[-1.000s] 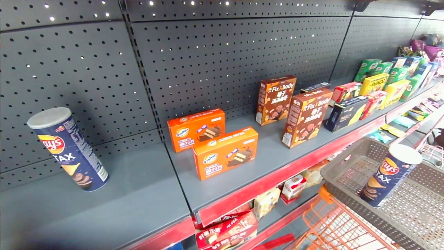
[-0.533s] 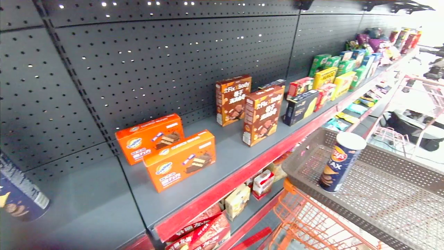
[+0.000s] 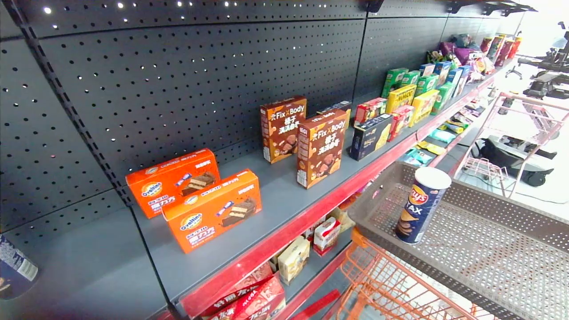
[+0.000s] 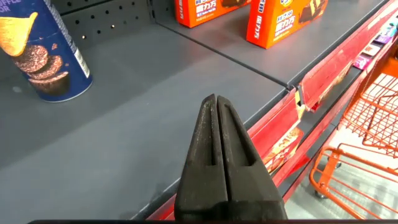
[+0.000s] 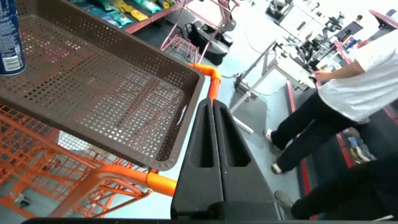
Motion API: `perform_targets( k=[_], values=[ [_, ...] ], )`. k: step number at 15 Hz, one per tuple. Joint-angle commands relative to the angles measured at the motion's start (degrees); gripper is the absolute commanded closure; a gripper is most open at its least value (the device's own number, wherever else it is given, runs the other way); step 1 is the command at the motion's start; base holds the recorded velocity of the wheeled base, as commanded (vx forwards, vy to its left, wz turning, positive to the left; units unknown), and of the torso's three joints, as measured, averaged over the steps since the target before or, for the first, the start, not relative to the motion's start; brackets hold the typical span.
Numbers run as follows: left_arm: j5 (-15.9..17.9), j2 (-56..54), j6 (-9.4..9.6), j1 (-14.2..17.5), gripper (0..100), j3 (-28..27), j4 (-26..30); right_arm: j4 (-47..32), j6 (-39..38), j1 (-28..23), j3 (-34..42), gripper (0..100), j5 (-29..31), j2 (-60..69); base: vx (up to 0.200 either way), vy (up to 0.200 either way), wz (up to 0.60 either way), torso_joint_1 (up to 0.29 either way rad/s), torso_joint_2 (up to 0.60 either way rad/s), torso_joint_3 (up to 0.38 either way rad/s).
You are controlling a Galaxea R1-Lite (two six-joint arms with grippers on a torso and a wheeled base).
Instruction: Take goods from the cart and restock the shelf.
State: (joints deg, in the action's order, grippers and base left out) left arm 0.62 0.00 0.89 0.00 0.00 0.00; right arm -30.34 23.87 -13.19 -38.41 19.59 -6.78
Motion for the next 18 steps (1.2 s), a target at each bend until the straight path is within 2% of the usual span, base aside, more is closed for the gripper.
perform_targets(
  k=[1, 12, 15, 18],
  values=[
    [0.0, 0.0, -0.01, 0.0, 100, 0.0, 0.0, 0.0, 0.0, 0.1, 0.0, 100, 0.0, 0.0, 0.0, 0.0, 0.0, 0.0, 0.0, 0.0],
    [0.0, 0.0, -0.1, 0.0, 100, 0.0, 0.0, 0.0, 0.0, 0.1, -0.3, 100, -0.1, 0.0, 0.0, 0.0, 0.0, 0.0, 0.0, 0.0],
    [0.0, 0.0, -0.1, 0.0, 100, 0.0, 0.0, 0.0, 0.0, 0.1, -0.3, 100, -0.1, 0.2, 0.2, 0.0, 0.0, -0.004, 0.0, 0.001],
    [-0.1, 0.0, -0.19, 0.0, 100, 0.0, 0.0, -0.1, 0.1, 0.1, -0.3, 100, 0.0, 0.9, 0.0, 0.0, 0.0, 0.0, 0.0, 0.0]
  ],
)
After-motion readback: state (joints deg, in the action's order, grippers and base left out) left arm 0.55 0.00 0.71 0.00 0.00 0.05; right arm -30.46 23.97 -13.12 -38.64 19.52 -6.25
